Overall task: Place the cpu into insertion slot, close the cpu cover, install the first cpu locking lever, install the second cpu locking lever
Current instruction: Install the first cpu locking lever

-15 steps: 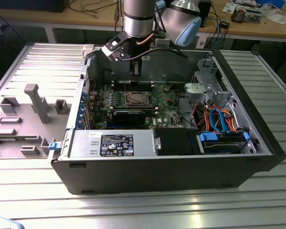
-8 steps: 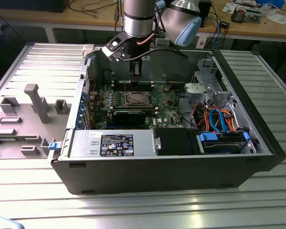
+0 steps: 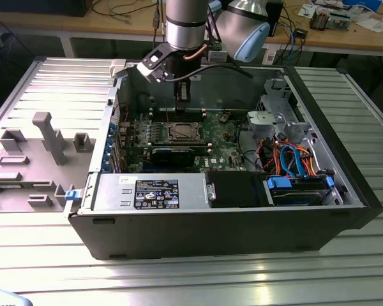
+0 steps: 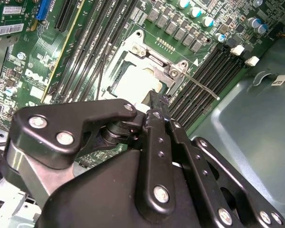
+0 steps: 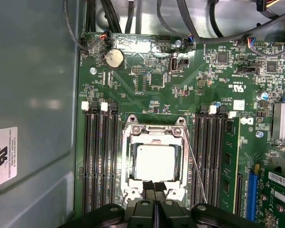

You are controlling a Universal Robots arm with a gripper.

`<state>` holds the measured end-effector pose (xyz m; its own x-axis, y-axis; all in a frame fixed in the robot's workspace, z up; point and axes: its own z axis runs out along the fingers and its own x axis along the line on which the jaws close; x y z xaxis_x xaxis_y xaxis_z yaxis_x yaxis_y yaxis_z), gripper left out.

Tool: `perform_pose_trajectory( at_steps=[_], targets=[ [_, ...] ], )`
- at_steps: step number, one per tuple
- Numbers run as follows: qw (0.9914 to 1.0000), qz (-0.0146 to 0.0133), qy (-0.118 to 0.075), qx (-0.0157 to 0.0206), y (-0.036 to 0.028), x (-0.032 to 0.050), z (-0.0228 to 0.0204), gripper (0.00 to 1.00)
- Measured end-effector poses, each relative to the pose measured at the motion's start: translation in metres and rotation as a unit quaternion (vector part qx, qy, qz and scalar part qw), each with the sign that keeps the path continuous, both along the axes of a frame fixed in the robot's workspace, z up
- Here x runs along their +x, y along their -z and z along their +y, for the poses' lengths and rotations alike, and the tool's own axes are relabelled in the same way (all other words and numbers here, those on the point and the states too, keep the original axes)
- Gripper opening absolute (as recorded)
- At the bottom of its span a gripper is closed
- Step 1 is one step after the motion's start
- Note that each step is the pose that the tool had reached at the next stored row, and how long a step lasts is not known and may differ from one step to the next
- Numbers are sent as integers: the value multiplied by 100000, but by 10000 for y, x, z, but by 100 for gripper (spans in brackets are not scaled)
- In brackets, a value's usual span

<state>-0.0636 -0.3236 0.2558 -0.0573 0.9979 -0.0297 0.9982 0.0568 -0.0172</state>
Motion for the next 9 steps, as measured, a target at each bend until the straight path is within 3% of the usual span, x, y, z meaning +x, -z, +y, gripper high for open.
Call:
perform_pose_trajectory(
  at_steps=[9],
  targets=[
    [99996, 0, -885, 3, 0, 0, 0, 11]
  ],
)
